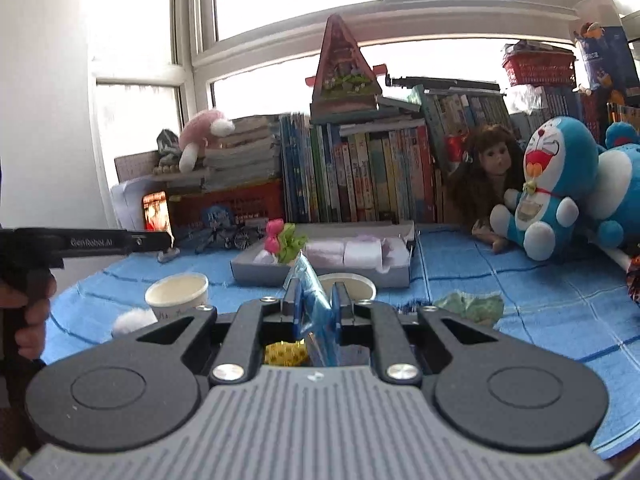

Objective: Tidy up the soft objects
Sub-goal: 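Carry the tan item with left tool while right tool carries mask packet to tray, then open the left tool on the tan item while right tool releases mask packet in tray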

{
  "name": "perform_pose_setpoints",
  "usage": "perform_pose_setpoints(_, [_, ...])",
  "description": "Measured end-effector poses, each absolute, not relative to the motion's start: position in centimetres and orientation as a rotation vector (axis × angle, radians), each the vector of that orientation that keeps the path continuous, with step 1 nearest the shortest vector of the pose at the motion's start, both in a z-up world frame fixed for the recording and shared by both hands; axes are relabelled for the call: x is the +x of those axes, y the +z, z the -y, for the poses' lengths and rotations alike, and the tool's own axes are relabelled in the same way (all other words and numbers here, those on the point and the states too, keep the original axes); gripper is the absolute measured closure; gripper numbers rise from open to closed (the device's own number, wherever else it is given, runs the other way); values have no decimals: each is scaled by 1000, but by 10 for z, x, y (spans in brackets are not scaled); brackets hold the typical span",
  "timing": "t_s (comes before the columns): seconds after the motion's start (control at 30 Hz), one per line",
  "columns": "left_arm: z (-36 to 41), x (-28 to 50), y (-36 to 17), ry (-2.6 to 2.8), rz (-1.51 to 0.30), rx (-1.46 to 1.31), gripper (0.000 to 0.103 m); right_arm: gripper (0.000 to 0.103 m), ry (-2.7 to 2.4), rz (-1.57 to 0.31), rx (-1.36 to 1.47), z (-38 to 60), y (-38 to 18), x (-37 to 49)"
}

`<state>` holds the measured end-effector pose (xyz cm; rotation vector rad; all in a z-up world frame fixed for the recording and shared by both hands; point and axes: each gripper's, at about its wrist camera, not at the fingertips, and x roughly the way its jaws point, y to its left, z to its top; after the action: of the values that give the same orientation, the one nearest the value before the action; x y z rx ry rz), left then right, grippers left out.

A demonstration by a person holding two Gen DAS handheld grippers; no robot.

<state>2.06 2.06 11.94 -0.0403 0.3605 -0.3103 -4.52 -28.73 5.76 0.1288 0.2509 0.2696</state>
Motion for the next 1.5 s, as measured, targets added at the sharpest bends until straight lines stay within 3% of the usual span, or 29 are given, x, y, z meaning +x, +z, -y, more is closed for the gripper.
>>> perform_pose_setpoints(0.3, [-24,75,156,-314,-371,-31,86,83,257,-265,197,304,91,8])
perform_pose_setpoints(0.6, [-23,172,172,-318,-546,-108,86,83,204,-412,288,318,109,102])
perform_pose_setpoints(0.9, [-10,260,133,-310,-776,-184,86,83,118,-660,346,319,90,190])
perform_pose_setpoints(1.17, [8,307,94,-313,-916,-182,86,83,27,-728,254,298,70,238])
perform_pose_setpoints(1.5, [18,337,64,-271,-968,-150,86,83,27,-766,267,295,46,274])
